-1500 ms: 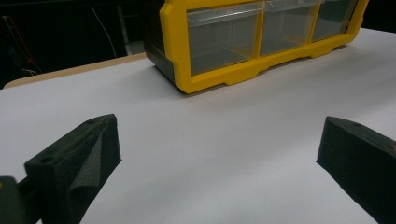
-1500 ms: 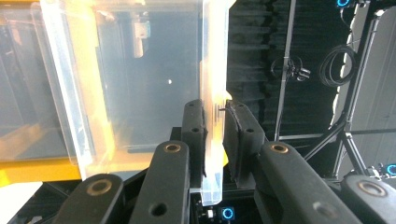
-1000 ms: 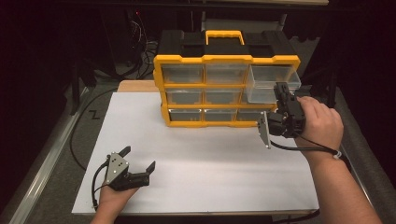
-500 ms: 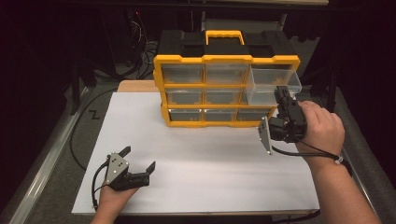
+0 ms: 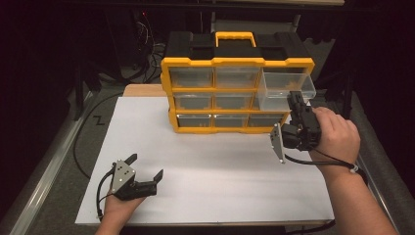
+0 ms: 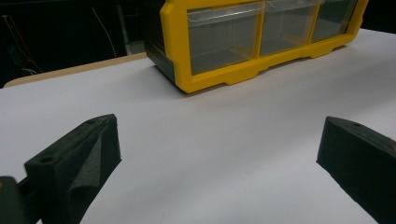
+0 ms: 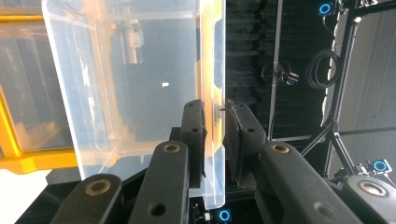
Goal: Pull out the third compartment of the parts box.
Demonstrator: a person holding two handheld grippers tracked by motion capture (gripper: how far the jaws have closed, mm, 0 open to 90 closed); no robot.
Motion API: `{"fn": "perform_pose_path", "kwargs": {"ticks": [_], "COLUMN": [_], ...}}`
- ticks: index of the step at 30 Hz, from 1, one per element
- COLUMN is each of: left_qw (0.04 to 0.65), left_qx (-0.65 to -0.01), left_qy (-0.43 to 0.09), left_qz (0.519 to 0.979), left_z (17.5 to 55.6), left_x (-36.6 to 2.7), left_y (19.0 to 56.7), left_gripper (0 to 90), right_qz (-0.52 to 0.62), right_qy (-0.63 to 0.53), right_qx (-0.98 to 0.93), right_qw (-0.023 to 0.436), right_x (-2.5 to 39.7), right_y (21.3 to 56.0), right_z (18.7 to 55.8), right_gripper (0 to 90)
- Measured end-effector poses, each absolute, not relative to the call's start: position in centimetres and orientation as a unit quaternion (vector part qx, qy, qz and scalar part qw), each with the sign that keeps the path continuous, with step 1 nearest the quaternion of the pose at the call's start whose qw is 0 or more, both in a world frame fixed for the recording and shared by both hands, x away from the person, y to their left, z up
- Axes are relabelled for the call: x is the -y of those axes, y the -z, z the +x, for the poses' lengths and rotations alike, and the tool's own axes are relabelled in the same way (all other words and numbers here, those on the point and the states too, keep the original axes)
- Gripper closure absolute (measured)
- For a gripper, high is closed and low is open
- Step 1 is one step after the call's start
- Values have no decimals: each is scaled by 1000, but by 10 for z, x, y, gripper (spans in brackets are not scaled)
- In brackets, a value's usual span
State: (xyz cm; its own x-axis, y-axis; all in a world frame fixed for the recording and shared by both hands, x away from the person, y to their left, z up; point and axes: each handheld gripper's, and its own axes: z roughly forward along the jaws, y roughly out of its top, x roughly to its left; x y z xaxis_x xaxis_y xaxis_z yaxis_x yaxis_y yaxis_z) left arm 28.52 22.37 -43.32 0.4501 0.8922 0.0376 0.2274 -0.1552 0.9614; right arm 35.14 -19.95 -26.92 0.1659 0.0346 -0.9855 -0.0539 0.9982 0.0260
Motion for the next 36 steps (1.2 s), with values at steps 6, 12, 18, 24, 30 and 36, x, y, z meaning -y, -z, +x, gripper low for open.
{"fn": "perform_pose_path", "kwargs": {"ticks": [6,12,18,24,30,36], "left_qw": [504,505,506,506,506,506], "left_qx": [-412,-414,-414,-417,-413,-413], "left_qy": [-327,-326,-326,-323,-322,-323], "left_qz": [685,684,683,682,685,685], "left_z": [286,286,285,285,285,285], "left_x": [-225,-225,-225,-226,-225,-225], "left_y": [434,434,434,434,434,434], "left_gripper": [5,5,5,6,5,5], "right_qz": [-7,-3,-8,-20,-35,-38], "right_qy": [-25,-22,-44,-54,-59,-66], "right_qx": [-649,-656,-664,-678,-698,-714], "right_qw": [760,754,746,732,713,696], "right_x": [199,197,189,182,174,167], "right_y": [267,268,270,282,301,329], "right_z": [352,351,339,331,326,327], "right_gripper": [801,704,637,558,504,472]}}
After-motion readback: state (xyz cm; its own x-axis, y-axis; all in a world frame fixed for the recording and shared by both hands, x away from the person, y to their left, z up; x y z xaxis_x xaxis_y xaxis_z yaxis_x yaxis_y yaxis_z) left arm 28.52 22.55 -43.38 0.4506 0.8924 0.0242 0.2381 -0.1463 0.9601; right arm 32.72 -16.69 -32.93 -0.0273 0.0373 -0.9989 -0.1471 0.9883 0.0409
